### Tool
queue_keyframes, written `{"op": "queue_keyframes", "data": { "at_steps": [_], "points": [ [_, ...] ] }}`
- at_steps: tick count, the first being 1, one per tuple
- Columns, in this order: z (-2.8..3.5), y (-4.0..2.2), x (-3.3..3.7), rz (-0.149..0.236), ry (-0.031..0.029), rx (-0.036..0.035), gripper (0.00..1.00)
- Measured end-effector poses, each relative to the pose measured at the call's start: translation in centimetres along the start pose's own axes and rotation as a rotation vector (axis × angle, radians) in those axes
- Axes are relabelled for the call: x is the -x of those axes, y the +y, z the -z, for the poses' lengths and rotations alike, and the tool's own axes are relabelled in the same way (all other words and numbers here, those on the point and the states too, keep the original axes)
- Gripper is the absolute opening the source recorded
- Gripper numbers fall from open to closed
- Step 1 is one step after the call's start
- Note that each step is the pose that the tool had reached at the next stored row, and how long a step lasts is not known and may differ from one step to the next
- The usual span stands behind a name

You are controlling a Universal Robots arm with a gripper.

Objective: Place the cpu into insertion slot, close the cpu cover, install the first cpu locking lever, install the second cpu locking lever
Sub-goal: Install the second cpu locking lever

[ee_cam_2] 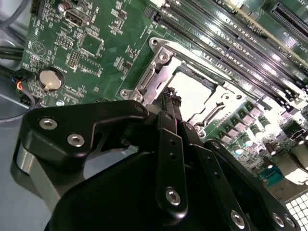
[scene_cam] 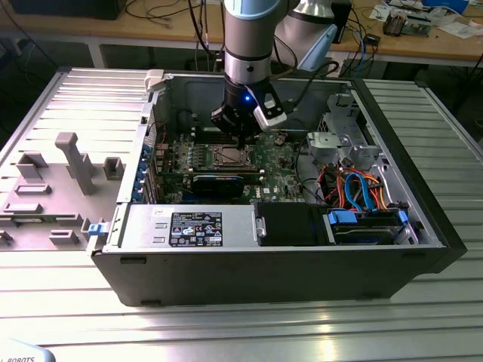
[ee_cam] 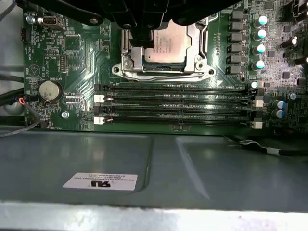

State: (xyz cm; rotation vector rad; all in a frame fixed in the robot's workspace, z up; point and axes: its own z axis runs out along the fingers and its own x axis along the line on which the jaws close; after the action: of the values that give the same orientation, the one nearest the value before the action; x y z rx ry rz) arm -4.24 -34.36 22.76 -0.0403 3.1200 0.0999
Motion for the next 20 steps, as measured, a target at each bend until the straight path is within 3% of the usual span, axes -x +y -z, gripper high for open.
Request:
{"op": "queue_keyframes", "data": {
  "at_steps": [13,20],
  "points": [
    [0.00,-0.03,0.00,0.000,0.0000,0.0000,0.11],
    [0.03,-0.50,-0.01,0.000,0.0000,-0.0001,0.11]
  ]
}}
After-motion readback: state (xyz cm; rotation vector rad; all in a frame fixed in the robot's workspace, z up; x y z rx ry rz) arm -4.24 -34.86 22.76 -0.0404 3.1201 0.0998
